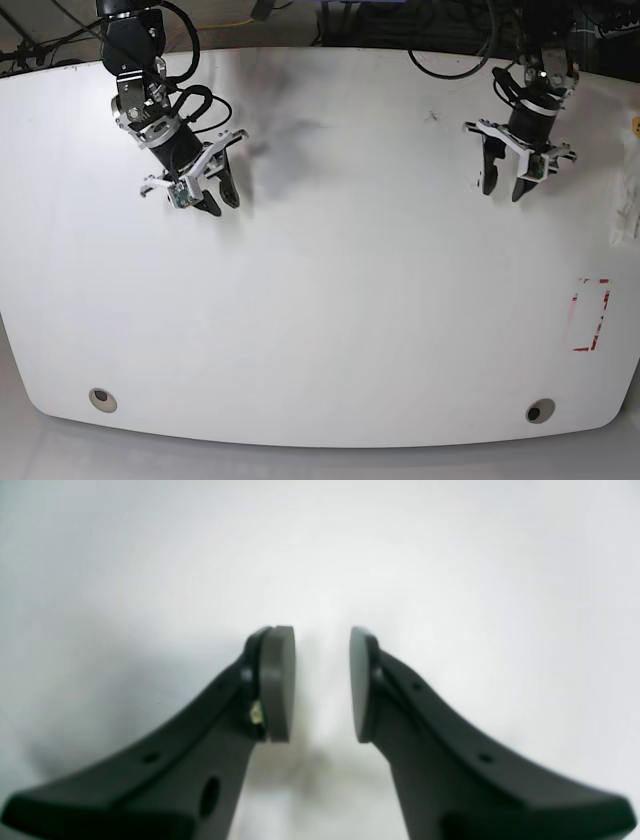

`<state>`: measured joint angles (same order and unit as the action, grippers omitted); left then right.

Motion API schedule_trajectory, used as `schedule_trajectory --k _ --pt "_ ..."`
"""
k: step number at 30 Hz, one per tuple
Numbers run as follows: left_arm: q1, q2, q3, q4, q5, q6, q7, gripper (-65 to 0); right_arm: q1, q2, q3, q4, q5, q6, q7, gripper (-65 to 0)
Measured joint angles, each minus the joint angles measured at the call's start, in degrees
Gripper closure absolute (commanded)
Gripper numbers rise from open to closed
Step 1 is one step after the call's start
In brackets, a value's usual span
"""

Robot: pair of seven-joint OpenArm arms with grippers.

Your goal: Fold the T-shirt properly

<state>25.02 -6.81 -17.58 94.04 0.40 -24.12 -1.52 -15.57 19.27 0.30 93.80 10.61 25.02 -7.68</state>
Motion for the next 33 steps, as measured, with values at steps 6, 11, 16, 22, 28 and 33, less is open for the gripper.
schedule_trajectory --k 6,11,16,22,28,33 --pt "8.8 3.2 -0.5 2.0 -0.2 3.1 -7.6 -26.2 -7.5 -1.0 3.5 0.1 -0.5 0.6 4.8 -17.4" --pt "17.6 5.4 -0.4 4.4 -0.3 3.0 -11.7 -25.8 -15.1 -1.0 6.7 0.4 -0.4 0.4 8.8 -17.4" --pt "24.0 7.9 -1.7 5.2 -0.2 3.0 -12.3 -25.7 -22.0 -0.7 7.7 0.5 -0.3 -0.1 14.1 -17.4" --pt "31.3 12.6 -4.5 6.8 -0.4 3.5 -13.0 -25.7 -31.6 -0.9 9.2 0.9 -0.3 -0.3 18.8 -17.4" --pt "35.7 13.0 -5.1 5.5 -0.4 3.1 -13.2 -25.7 -39.3 -2.6 9.6 0.9 -0.4 -0.4 22.0 -17.4" --pt "35.5 12.6 -5.3 -1.0 -0.5 3.1 -13.5 -25.7 -44.2 -5.0 9.3 0.2 -0.9 0.5 22.6 -17.3"
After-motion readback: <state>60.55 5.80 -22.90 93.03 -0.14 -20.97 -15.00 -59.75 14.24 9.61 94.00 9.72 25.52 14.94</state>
